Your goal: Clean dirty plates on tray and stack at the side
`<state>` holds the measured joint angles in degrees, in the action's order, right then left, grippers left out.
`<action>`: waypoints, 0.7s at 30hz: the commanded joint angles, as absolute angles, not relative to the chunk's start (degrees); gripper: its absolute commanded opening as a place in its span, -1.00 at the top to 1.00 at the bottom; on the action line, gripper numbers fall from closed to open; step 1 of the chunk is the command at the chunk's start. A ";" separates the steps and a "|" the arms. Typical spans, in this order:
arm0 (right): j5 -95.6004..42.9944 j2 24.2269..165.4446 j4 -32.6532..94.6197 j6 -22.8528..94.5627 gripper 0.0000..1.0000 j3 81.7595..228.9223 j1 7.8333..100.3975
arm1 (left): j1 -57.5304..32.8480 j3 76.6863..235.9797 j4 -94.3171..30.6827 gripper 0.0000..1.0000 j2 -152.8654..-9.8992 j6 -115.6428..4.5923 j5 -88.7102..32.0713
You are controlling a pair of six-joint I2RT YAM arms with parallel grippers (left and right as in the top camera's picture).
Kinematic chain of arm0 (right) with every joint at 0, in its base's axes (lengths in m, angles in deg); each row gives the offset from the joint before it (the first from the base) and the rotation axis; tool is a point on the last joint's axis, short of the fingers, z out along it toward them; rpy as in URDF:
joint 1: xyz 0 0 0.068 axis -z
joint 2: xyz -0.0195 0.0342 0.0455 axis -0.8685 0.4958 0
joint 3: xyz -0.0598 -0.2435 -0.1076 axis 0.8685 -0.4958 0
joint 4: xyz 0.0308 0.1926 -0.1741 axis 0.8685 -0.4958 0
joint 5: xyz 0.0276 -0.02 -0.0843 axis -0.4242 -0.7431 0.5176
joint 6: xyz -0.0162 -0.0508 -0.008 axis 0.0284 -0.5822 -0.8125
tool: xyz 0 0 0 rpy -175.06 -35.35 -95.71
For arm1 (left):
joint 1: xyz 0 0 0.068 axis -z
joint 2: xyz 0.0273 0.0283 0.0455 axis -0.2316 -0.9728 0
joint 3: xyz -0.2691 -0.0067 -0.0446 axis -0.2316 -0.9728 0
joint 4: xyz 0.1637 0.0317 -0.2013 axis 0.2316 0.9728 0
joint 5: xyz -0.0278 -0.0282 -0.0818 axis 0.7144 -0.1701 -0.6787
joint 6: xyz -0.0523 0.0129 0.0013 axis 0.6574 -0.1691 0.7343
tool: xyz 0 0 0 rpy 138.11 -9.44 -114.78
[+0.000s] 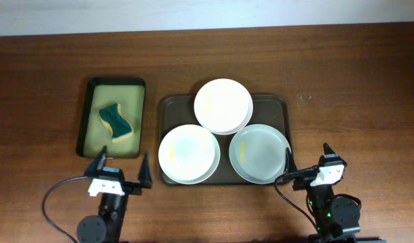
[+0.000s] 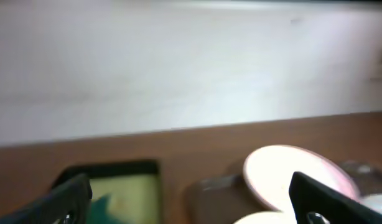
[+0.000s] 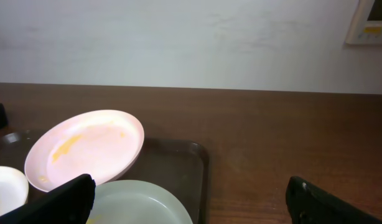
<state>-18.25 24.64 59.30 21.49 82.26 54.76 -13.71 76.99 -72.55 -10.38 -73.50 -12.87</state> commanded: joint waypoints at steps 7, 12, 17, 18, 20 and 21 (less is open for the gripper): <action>-17.77 24.25 59.10 21.30 -0.97 81.78 54.34 | -13.55 92.62 -82.93 -0.99 -15.21 -81.66 -14.81; -17.77 24.25 59.10 21.30 -0.97 81.78 54.34 | -13.55 125.10 -44.66 -0.99 -44.30 -82.27 0.16; -17.77 24.25 59.10 21.30 -0.97 81.78 54.34 | -13.53 146.10 -20.24 -0.99 -71.49 -82.27 -12.56; -17.77 24.25 59.10 21.30 -0.97 81.78 54.34 | -13.55 147.26 -20.03 -0.99 -74.40 -82.25 -12.41; -17.77 24.25 59.10 21.30 -0.97 81.78 54.34 | -13.97 150.28 -20.11 -0.99 -80.82 -75.01 -4.67; -17.77 24.25 59.10 21.30 -0.97 81.78 54.34 | -14.52 152.07 -19.46 -0.99 -83.69 -70.66 0.51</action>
